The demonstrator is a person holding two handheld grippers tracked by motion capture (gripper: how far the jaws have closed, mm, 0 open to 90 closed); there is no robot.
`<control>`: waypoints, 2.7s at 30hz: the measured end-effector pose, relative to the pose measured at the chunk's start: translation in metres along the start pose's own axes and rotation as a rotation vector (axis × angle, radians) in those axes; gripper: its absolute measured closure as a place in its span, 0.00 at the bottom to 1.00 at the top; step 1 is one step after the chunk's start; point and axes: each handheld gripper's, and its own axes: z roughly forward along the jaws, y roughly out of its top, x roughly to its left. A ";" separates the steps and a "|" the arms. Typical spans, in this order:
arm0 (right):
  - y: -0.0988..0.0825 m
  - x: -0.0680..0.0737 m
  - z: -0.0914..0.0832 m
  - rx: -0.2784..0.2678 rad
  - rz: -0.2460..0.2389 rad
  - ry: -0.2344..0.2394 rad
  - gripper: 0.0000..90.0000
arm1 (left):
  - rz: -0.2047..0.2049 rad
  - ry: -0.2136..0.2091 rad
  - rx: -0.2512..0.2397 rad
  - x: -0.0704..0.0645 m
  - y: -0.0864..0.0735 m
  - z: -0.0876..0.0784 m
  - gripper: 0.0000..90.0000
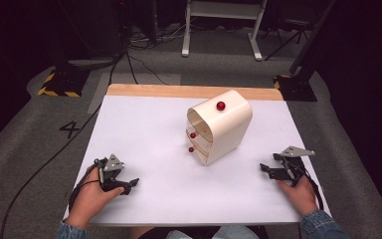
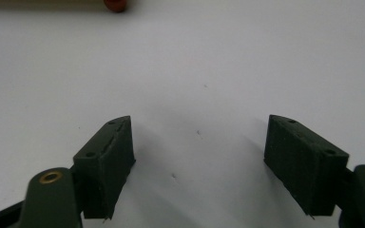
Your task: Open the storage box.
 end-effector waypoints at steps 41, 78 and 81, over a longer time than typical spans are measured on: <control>0.000 0.000 0.000 0.000 0.000 -0.001 0.28 | 0.095 -0.062 -0.358 -0.029 0.067 -0.020 0.36; 0.000 0.001 0.000 0.000 -0.002 -0.007 0.28 | 0.108 -0.233 -0.352 -0.068 0.120 0.084 0.53; 0.000 0.001 0.000 0.000 -0.003 -0.007 0.28 | 0.122 -0.236 -0.343 -0.068 0.121 0.088 0.57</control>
